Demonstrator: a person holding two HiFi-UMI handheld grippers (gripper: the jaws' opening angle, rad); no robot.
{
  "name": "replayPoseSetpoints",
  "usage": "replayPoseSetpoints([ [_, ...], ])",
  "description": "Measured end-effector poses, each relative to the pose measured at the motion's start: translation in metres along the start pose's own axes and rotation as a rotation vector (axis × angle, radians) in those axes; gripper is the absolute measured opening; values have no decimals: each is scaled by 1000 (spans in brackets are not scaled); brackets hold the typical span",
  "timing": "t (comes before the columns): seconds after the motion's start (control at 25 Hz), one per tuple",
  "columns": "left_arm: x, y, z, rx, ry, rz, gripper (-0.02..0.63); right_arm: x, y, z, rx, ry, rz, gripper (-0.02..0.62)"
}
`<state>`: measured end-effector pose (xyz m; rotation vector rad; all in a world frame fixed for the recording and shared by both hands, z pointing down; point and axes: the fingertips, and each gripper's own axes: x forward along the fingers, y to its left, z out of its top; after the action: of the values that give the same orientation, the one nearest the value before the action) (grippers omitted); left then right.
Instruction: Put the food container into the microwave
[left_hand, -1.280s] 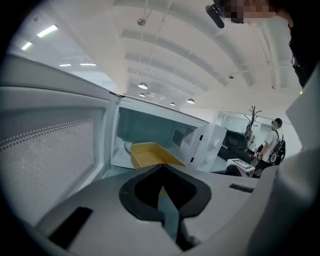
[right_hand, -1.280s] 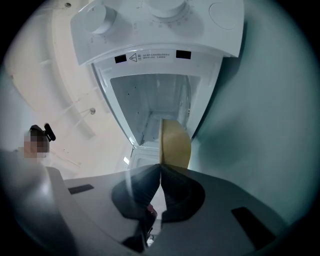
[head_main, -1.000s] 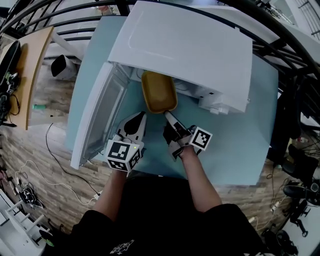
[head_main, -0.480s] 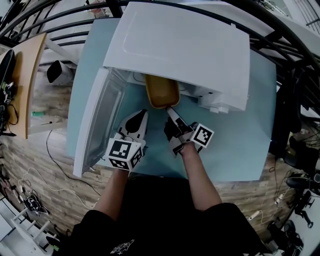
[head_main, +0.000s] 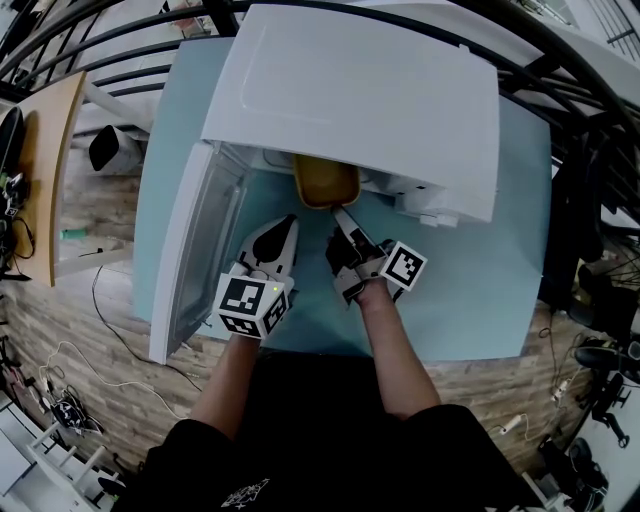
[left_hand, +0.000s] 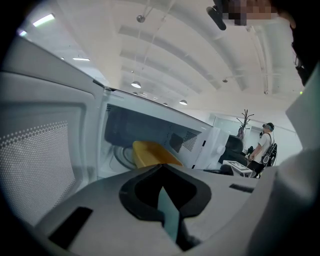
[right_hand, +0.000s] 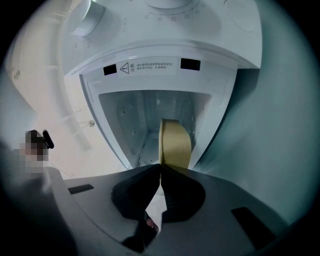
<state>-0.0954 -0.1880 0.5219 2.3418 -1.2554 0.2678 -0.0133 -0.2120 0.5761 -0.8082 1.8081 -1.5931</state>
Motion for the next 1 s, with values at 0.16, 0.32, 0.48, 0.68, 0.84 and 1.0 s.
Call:
replayPoseSetpoints([
  [0.16,4,2,1,-1,2,-6,8,4,-1,4,2,-15,0,14],
  [0.32,9,2,3,-1,3,-13,8,8,-2,8,10,-32,-4,14],
  [0.48,15,3,4,0,5,-20,8,12,-5,13,9,-45,-4,14],
  [0.68,21,5,6,0,8,-25,8,19,-7,20,16,-64,-5,14],
  [0.84,25,6,6,-2,12,-29,8,23,-9,27,21,-79,-7,14],
  [1.0,27,8,8,-2,14,-31,8,30,-8,33,24,-95,-6,14],
])
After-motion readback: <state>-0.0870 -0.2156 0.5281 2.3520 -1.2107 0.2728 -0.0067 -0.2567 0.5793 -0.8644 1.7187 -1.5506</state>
